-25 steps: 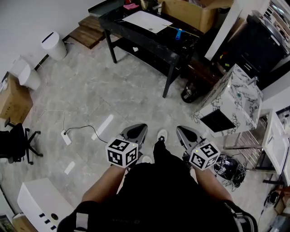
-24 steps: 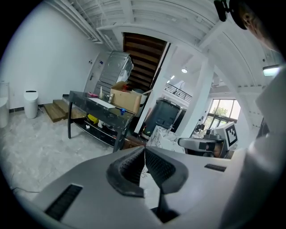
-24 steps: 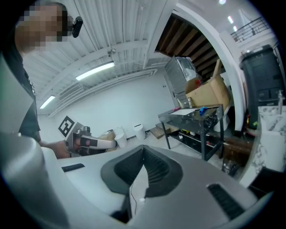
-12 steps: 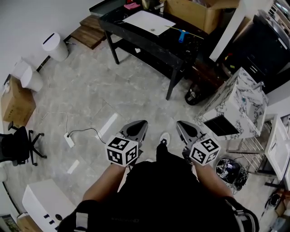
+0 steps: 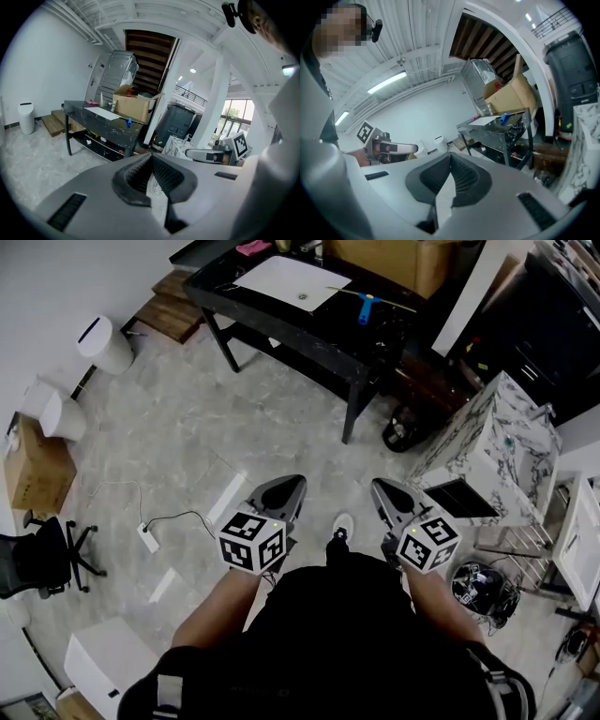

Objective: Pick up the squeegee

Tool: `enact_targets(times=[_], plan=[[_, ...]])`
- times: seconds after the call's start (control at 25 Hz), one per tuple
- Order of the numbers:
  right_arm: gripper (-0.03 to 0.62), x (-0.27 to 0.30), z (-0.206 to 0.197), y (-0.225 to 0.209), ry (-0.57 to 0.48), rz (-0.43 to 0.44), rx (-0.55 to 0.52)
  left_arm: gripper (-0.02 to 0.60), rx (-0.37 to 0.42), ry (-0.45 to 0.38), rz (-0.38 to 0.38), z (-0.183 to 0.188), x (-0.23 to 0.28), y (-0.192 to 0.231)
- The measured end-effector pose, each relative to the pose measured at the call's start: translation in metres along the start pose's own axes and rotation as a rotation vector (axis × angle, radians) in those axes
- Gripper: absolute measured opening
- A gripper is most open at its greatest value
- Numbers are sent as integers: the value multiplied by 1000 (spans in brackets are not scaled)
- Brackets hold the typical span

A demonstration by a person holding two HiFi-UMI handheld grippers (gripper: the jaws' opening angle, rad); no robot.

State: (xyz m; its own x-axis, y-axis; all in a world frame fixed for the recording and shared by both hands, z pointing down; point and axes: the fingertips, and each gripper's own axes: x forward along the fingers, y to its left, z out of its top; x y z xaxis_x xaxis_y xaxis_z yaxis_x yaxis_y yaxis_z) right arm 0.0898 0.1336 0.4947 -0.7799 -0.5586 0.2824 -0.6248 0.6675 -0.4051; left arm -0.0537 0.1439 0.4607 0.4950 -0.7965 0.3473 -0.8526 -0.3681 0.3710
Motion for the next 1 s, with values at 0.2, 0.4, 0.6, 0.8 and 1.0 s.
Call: enact_targets(times=[0.2, 0.4, 0.6, 0.8, 1.0], plan=[[8, 9, 18, -34, -11, -2, 14, 18, 11, 7, 1, 18, 36, 2], [9, 23, 36, -59, -1, 16, 8, 18, 20, 12, 19, 31, 63, 5], [9, 34, 52, -84, -9, 37, 2, 17, 28, 6, 43, 43, 87, 10], [8, 37, 66, -103, -14, 41, -5, 17, 39, -6, 44, 57, 112, 7], [9, 37, 73, -109, -15, 42, 6, 18, 51, 17, 29, 60, 130, 0]])
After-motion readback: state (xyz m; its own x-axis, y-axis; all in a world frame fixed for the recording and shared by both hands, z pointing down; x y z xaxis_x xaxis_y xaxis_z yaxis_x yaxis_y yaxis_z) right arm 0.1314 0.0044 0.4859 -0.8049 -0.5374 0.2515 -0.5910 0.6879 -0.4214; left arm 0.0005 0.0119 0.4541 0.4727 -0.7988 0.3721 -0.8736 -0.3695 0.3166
